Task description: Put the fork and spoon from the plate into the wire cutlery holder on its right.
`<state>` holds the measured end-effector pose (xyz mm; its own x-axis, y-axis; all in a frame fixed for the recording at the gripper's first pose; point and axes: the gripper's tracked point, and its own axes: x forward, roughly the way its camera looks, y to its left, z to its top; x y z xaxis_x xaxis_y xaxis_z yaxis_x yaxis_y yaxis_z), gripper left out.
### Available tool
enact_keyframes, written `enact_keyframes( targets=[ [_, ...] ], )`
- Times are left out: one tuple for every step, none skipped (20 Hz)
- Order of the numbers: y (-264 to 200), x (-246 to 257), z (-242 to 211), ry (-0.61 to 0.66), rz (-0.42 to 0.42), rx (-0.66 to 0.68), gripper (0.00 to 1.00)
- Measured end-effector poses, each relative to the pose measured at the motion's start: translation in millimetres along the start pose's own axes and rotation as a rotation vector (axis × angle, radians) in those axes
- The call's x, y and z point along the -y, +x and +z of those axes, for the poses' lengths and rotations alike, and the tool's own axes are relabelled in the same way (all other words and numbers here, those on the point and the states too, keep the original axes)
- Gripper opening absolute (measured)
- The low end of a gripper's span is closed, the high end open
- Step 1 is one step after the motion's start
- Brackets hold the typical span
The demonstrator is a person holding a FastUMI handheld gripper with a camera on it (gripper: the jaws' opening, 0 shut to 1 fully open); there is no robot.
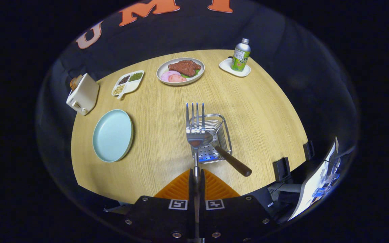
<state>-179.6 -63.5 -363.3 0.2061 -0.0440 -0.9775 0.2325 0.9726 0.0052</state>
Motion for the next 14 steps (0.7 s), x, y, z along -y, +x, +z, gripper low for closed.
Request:
enact_keyframes(
  targets=[
    [4,4,-2,-0.012,0.001,-0.014,0.05],
    [7,7,-1,-0.025,-0.001,-0.02,0.05],
    [9,8,1,-0.037,-0.001,-0.019,0.07],
    [11,11,2,-0.042,-0.001,-0.015,0.07],
    [13,10,4,-0.044,0.014,-0.015,0.09],
    [12,8,5,-0.038,0.033,-0.014,0.1],
    [10,7,11,-0.027,0.049,0.005,0.12],
    [7,8,19,-0.01,0.058,0.029,0.13],
    [3,8,28,0.007,0.076,0.062,0.13],
    [-3,6,38,0.027,0.098,0.095,0.12],
    [-14,3,47,0.043,0.129,0.138,0.12],
    [-25,1,61,0.052,0.157,0.193,0.12],
    [-37,1,76,0.051,0.178,0.256,0.13],
    [-51,2,92,0.047,0.194,0.327,0.14]
  ],
)
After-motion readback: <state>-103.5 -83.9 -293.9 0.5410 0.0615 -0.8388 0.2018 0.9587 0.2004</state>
